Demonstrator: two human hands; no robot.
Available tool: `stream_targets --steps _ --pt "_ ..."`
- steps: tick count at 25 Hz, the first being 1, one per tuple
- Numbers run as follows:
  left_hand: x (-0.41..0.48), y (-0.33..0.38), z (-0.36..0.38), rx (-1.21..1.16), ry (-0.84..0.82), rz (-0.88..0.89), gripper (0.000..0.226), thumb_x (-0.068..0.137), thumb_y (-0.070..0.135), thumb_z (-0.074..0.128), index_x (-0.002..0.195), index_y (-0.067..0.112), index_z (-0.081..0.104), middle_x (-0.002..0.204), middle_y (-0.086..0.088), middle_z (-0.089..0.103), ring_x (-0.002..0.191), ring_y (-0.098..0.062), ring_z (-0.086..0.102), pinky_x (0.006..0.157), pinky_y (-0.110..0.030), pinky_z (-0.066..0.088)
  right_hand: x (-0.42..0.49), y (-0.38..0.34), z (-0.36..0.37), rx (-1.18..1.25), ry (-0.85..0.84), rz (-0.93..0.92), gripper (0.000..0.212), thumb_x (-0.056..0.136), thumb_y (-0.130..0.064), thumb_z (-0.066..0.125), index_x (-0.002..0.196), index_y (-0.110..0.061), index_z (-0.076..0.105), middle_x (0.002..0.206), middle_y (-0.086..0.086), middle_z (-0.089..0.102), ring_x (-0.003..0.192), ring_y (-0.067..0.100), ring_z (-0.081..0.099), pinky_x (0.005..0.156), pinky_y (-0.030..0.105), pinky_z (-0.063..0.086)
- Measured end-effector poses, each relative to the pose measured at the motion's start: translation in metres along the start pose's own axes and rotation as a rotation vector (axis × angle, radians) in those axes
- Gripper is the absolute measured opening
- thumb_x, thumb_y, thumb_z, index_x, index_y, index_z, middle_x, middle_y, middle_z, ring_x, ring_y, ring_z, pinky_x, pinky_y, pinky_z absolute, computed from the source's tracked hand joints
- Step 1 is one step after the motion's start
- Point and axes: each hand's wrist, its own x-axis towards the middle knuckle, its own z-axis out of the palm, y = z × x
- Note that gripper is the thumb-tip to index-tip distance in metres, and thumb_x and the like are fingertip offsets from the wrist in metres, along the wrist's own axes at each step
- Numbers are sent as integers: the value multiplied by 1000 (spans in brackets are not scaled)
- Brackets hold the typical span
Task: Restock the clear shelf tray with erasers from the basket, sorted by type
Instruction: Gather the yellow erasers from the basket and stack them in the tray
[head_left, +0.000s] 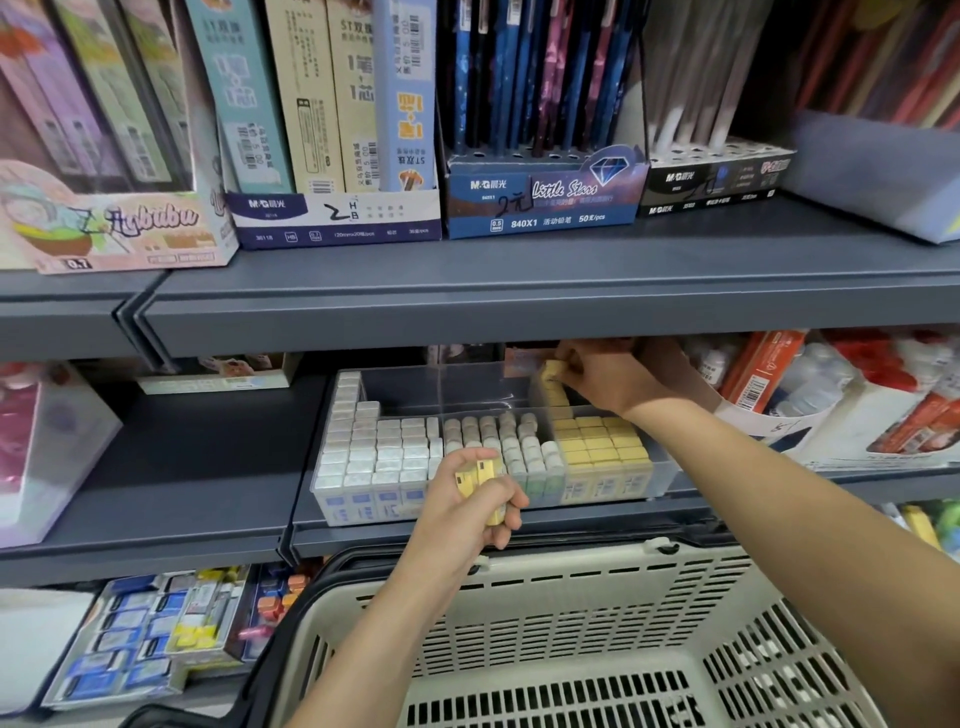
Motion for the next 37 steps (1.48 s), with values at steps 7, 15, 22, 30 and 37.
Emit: stream_targets --steps 7,15,22,30,37 --pt "0 2 0 -12 -10 -14 33 85 -2 54 110 18 48 66 -4 65 55 -13 54 46 -24 40 3 2 5 126 51 40 22 88 -13 59 109 -7 54 108 12 62 101 26 59 88 30 42" --pt "-2 2 -1 -42 -26 -24 30 87 -2 53 110 16 47 69 -6 66 57 -14 55 47 -25 40 5 12 14 62 33 13 19 93 -17 52 101 -8 66 106 7 68 99 24 62 90 29 42" --pt "-3 5 -3 -74 -67 -2 20 93 9 50 113 4 50 94 -10 73 75 -16 67 48 -22 46 -38 -25 -3 233 110 -24 15 90 -26 57 99 -22 69 92 -14 65 86 5 60 78 17 41" --pt "-5 4 1 9 -80 39 27 78 26 61 101 11 63 93 -9 72 89 -21 70 54 -21 52 -94 -56 -13 527 -180 -172 14 82 -16 69 96 -17 69 86 -4 65 74 9 61 74 24 52" --pt "-1 3 -5 -13 -46 -6 12 88 13 57 99 11 52 67 -4 61 51 -12 47 39 -20 31 -67 -13 -43 577 -10 178 17 83 -5 65 96 -15 62 84 -5 68 80 7 66 81 25 55"
